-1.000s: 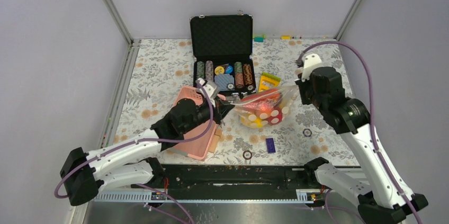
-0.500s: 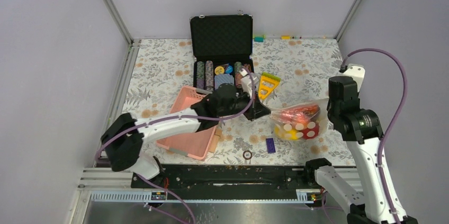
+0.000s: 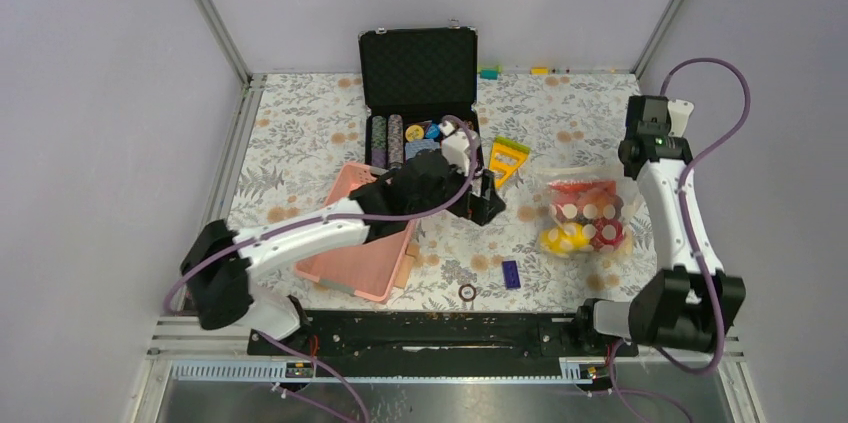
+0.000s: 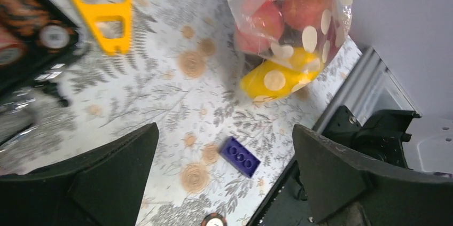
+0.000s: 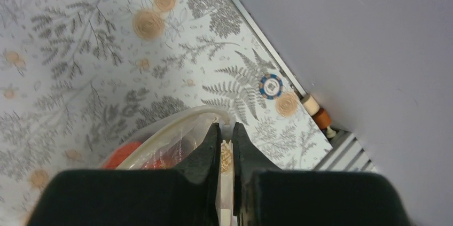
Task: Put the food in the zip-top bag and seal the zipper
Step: Place the zipper food storage bag at the center of the board, then reset both arms
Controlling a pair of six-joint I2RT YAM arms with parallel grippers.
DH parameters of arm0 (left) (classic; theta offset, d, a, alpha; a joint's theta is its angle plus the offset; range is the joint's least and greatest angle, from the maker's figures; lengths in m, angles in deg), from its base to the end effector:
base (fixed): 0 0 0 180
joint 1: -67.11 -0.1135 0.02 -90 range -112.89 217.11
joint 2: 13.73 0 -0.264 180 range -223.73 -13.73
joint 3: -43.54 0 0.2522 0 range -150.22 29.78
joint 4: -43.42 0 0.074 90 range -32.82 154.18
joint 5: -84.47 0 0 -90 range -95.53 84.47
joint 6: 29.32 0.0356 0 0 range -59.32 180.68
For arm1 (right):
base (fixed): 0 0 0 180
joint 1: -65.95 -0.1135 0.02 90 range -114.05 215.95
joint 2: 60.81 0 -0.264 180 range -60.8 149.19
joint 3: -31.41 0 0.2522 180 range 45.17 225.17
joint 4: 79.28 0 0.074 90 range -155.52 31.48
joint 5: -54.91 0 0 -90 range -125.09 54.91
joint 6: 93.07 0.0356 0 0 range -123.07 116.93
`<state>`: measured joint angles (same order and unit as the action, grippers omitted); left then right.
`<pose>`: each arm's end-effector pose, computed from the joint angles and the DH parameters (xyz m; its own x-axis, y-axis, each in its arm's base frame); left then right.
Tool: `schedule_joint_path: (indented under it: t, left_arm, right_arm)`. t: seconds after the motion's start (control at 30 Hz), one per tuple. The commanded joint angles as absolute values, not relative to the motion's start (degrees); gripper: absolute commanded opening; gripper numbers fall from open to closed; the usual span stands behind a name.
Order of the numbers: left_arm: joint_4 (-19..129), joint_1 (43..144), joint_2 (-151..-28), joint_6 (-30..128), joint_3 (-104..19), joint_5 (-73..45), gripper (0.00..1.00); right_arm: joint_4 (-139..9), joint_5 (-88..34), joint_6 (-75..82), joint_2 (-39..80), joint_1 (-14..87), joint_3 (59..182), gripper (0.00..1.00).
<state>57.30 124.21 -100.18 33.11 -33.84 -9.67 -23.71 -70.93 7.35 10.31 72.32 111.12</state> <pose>0.1899 -0.2982 0.2945 -0.5920 0.0653 -0.8033 0.6763 0.5823 -0.4512 0.2502 -0.0489 0.3258 -0.6265 0.2175 -0.7484 0.6103 0.7341 -0.2976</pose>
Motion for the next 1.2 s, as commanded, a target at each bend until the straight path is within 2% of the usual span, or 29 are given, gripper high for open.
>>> schedule_joint_path:
  t: [0.0,0.07,0.1,0.13,0.2,0.27,0.3,0.33,0.5,0.97,1.17]
  left_arm:
    - [62.5,124.0,-87.64,35.11,-31.01,6.51,0.99]
    - [65.55,123.97,-83.34,34.19,-28.5,14.76,0.99]
    - [67.05,124.04,-81.16,33.62,-27.47,19.13,0.99]
    - [68.81,123.92,-79.4,32.96,-26.29,23.66,0.99]
    - [72.57,123.76,-76.2,31.14,-25.14,32.15,0.99]
    - [75.7,123.34,-73.69,29.23,-24.32,36.92,0.99]
    - [76.89,123.2,-72.58,28.66,-23.97,38.66,0.99]
    - [77.56,123.03,-71.74,28.61,-23.55,40.09,0.99]
    - [83.3,121.77,-68.74,25.13,-23.01,46.7,0.99]
    - [98.84,116.43,-58.01,10.69,-22.08,47.88,0.99]
    - [104.47,115.96,-55.17,8.86,-22.7,48.18,0.99]
  right_arm:
    - [-29.32,-69.68,10.25,17.94,74.95,118.1,0.07]
    - [-29.65,-68.45,10.74,21.38,75.79,120.12,0.12]
    - [-29.72,-67.36,10.79,22.84,76.01,121.37,0.17]
    - [-29.42,-66.32,10.69,24.14,76.13,122.39,0.3]
    - [-27.9,-65.46,11.32,26.02,76.18,124.58,0.61]
    - [-26.89,-65.63,11.87,25.88,76.23,125.77,0.75]
    - [-26.81,-65.61,12.0,25.24,76.21,125.78,0.92]
    - [-26.84,-65.62,12.11,24.27,76.23,125.54,0.99]
    - [-25.3,-66.22,13.9,16.79,76.23,122.4,1.0]
    - [-24.92,-57.17,22.88,-13.87,76.19,101.16,1.0]
    - [-31.27,-55.25,22.79,-24.25,76.23,93.43,1.0]
